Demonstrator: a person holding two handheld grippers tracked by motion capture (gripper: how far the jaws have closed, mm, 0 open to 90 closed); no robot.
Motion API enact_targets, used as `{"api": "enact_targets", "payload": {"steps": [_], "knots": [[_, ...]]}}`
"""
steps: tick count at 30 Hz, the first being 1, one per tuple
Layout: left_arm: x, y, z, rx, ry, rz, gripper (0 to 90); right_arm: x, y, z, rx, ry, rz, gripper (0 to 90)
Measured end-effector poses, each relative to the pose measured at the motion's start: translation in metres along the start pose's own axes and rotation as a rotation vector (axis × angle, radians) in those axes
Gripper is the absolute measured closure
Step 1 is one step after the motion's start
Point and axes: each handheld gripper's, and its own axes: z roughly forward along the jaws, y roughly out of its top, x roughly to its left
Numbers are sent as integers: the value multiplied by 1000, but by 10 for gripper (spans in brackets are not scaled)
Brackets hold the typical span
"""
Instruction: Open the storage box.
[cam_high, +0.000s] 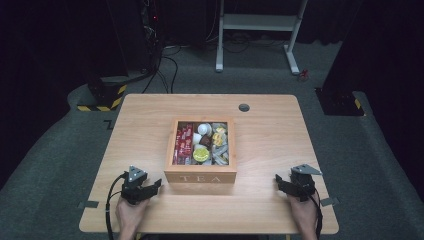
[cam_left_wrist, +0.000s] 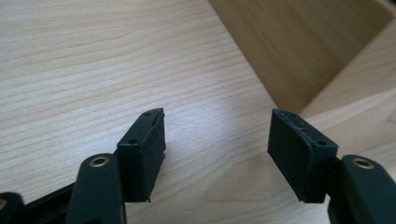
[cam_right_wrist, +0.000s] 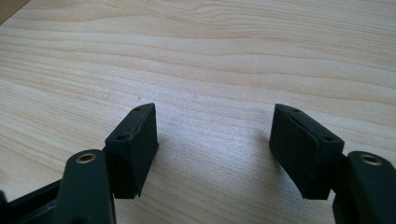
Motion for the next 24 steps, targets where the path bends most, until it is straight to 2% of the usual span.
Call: {"api": "enact_targets", "payload": {"steps": [4, 6, 10, 12, 15, 19, 24], "knots": [[-4, 2, -2, 4, -34, 14, 417, 0, 0, 0, 0, 1, 1, 322], [-5, 2, -3, 9, -63, 2, 432, 0, 0, 0, 0, 1, 0, 320], [-7, 0, -6, 0, -92, -3, 460, 0, 0, 0, 0, 2, 0, 319], [-9, -1, -8, -4, -97, -1, 478, 0, 0, 0, 0, 2, -1, 319], [-16, -3, -12, -12, -114, 27, 488, 0, 0, 0, 1, 2, -1, 318], [-22, -3, -14, -4, -108, 57, 508, 0, 0, 0, 1, 2, 0, 318], [-29, -5, -16, -15, -131, 57, 531, 0, 0, 0, 1, 2, -1, 318]]}}
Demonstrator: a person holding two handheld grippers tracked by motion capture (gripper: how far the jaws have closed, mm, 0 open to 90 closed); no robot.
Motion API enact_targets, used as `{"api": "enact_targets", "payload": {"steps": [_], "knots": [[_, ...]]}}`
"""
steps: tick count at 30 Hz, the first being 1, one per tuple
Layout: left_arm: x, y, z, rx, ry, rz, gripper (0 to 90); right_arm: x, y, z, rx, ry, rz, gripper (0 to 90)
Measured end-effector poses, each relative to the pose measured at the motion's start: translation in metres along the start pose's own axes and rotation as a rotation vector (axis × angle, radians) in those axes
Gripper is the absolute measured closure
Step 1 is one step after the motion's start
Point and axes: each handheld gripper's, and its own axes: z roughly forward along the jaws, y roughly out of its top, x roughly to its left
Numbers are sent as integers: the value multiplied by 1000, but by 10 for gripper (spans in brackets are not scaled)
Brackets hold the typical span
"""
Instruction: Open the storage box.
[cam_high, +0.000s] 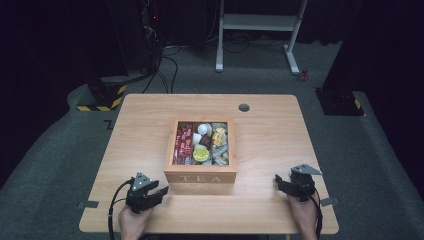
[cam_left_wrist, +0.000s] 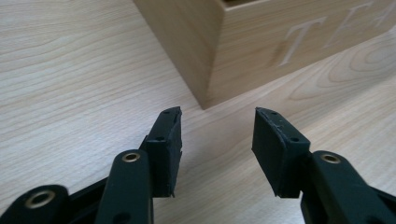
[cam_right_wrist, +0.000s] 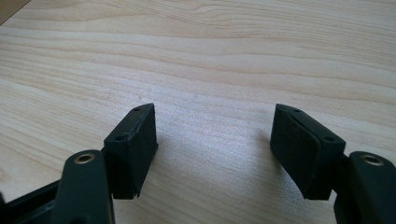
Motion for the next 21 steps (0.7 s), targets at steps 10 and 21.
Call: {"api": "enact_targets", "payload": {"steps": [10, 21], "knots": [[-10, -2, 3, 4, -47, 10, 656, 0, 0, 0, 1, 1, -1, 315], [-26, 5, 13, 18, -128, 55, 837, 0, 0, 0, 1, 0, 0, 311]]}}
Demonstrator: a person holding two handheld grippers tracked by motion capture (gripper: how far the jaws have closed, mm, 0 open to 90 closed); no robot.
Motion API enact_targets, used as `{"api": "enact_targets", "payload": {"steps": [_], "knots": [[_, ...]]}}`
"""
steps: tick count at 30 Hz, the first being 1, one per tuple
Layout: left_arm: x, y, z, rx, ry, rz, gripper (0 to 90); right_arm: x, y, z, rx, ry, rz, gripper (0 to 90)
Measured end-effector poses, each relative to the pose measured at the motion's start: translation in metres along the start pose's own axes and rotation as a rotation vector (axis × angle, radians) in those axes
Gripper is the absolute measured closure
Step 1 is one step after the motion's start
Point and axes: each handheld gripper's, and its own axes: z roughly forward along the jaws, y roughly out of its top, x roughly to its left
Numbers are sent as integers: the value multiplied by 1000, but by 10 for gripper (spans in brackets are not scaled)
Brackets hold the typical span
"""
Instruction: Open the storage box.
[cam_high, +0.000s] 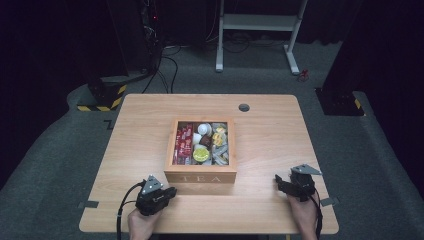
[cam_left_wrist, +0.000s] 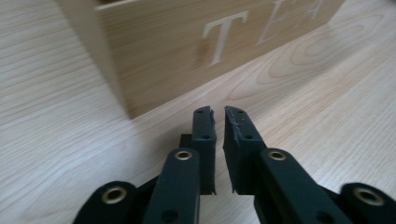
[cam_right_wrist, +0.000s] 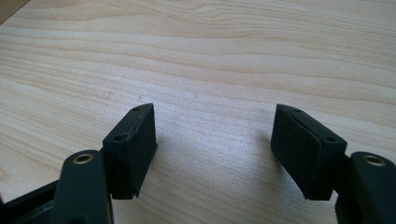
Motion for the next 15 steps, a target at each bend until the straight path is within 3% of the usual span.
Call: {"api": "enact_targets", "payload": {"steps": [8, 15], "knots": [[-8, 11, 11, 12, -35, 39, 900, 0, 0, 0, 0, 1, 0, 310], [-10, 23, 17, 0, -62, 31, 900, 0, 0, 0, 0, 0, 0, 311]]}}
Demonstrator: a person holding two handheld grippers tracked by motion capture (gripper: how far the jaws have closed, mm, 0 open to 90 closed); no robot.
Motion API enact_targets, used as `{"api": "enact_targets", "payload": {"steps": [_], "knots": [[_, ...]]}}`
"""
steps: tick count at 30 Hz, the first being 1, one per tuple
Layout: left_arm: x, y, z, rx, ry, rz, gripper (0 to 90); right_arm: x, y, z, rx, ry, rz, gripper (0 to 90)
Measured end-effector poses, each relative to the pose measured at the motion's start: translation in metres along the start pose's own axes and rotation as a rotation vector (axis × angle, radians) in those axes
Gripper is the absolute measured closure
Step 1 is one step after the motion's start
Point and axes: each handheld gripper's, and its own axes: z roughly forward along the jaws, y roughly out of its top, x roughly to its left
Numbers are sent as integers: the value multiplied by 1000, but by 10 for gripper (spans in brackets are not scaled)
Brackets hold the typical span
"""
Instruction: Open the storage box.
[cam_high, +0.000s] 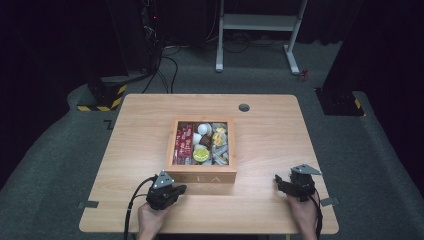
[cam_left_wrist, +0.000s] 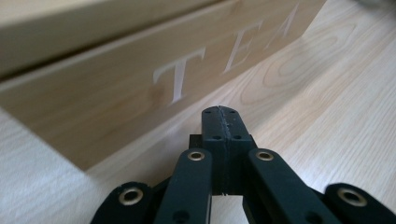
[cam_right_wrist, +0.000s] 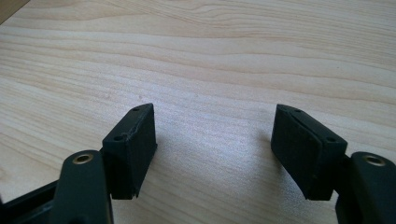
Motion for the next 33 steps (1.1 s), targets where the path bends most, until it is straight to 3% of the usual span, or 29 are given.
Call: {"api": "enact_targets", "payload": {"steps": [11, 25, 33], "knots": [[-6, 18, 9, -25, 18, 36, 900, 0, 0, 0, 0, 1, 0, 310], [-6, 26, 11, -49, 18, 19, 900, 0, 0, 0, 0, 1, -2, 310], [-7, 32, 2, -72, 15, 17, 900, 0, 0, 0, 0, 1, 0, 310]]}}
